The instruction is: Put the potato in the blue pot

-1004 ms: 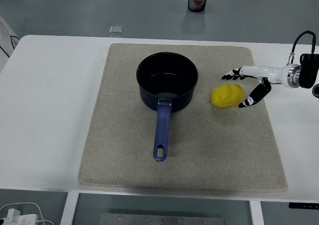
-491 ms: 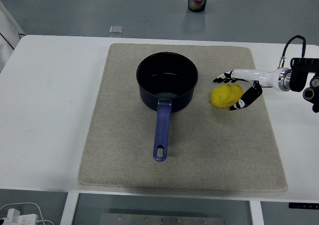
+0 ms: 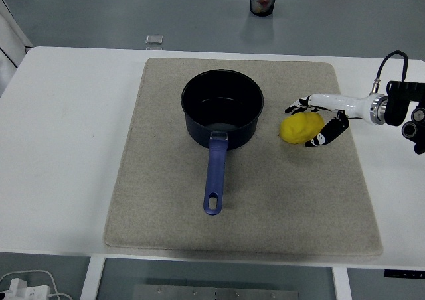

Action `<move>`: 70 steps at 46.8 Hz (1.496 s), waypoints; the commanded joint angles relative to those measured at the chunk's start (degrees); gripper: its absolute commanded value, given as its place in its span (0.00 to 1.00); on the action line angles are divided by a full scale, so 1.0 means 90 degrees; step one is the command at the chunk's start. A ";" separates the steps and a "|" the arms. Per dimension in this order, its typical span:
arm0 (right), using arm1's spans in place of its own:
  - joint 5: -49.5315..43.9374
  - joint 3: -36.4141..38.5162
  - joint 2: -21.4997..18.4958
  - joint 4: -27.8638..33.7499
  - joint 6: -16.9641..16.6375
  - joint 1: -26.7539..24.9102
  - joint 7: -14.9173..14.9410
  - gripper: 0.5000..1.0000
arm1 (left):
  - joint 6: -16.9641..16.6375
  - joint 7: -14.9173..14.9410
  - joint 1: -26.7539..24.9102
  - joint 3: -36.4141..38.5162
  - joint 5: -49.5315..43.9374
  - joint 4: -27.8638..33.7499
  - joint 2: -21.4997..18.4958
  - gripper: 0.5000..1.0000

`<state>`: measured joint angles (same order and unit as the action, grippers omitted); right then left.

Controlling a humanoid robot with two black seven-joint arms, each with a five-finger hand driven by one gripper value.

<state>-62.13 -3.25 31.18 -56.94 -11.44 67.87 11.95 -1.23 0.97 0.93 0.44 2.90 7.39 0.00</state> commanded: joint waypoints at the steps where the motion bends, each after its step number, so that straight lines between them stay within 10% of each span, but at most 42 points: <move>1: -0.0001 0.0000 0.0002 -0.0002 0.0002 -0.0002 0.0000 0.26 | 0.0000 0.0000 -0.0005 0.0000 0.0000 0.0000 0.0000 0.99; 8: -0.0001 0.0000 0.0012 -0.0002 0.0002 0.0028 0.0000 0.00 | 0.0000 0.0000 -0.0006 0.0000 0.0000 0.0000 0.0000 0.99; 70: 0.1199 0.0107 0.0334 0.0037 -0.0116 0.0447 -0.0010 0.00 | 0.0000 0.0000 -0.0006 0.0000 0.0000 0.0000 0.0000 0.99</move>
<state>-52.82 -2.20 33.86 -56.57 -12.23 70.79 11.95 -1.23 0.96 0.93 0.44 2.91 7.41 0.00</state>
